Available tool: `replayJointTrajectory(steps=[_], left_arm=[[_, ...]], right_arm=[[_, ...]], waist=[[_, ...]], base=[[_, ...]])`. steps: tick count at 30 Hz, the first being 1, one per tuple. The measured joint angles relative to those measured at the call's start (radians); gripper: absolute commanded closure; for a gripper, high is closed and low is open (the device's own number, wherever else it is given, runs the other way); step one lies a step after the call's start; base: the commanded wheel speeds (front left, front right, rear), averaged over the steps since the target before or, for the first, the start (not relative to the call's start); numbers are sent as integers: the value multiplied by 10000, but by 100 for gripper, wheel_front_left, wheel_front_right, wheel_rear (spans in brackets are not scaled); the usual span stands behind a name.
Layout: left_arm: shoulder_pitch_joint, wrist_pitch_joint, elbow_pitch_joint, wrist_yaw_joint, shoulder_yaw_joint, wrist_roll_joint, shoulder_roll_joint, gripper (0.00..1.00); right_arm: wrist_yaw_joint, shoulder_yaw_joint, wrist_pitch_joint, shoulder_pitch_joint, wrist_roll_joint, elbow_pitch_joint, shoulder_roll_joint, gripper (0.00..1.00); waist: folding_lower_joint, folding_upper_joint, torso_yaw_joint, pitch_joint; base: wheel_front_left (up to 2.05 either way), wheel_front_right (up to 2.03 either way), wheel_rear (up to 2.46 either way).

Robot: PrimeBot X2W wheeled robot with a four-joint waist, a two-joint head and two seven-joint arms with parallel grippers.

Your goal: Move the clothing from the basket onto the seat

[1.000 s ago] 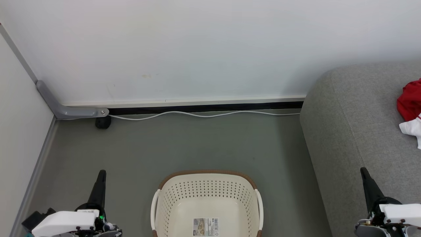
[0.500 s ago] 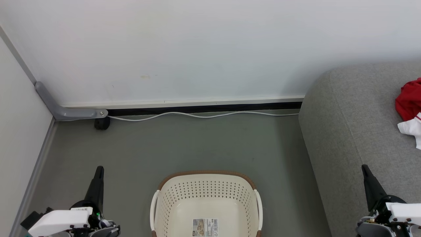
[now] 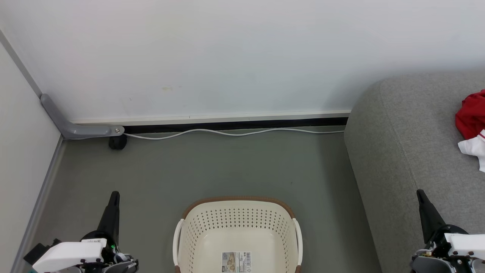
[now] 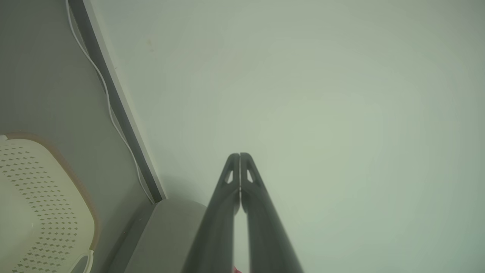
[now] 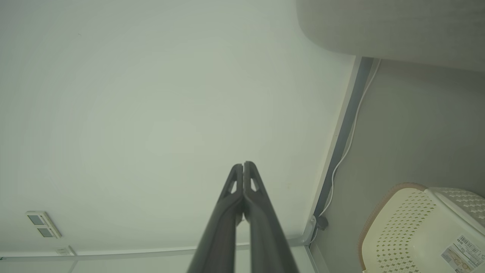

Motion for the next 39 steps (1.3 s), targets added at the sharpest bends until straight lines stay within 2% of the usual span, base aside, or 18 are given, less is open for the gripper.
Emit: replayJointTrajectory(steps=[39], left_arm=[[0, 0, -2, 0, 2, 0, 0, 100]], right_arm=[[0, -2, 0, -81, 2, -4, 0, 100]], waist=[[0, 0, 0, 0]], base=[[0, 0, 0]])
